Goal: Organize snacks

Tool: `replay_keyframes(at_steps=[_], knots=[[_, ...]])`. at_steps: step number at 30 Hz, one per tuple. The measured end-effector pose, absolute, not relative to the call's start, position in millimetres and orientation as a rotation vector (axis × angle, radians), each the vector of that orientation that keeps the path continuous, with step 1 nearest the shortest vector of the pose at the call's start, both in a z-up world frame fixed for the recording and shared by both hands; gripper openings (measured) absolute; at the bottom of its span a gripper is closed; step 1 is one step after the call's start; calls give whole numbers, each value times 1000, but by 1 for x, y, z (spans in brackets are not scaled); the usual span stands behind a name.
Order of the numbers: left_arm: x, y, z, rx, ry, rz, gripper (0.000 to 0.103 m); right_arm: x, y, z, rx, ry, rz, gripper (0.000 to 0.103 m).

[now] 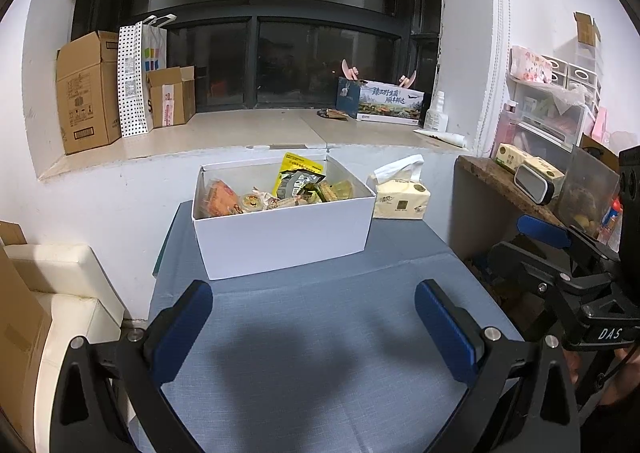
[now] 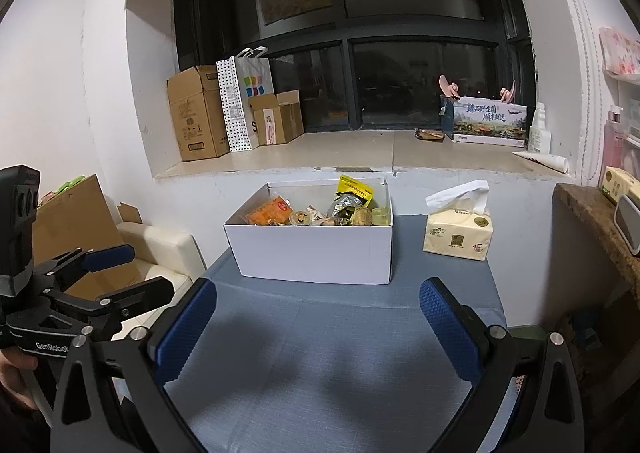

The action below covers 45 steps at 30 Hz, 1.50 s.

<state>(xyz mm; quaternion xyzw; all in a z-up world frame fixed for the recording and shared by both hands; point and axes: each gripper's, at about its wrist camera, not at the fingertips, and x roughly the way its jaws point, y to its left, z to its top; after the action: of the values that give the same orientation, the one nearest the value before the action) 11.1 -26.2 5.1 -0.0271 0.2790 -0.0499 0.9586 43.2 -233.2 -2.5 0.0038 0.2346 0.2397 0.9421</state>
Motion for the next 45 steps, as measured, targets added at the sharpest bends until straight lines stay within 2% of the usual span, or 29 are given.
replay_keyframes(at_steps=[45], knots=[[12, -25, 2, -34, 581, -96, 103, 41, -233, -2, -10, 488, 487, 103]])
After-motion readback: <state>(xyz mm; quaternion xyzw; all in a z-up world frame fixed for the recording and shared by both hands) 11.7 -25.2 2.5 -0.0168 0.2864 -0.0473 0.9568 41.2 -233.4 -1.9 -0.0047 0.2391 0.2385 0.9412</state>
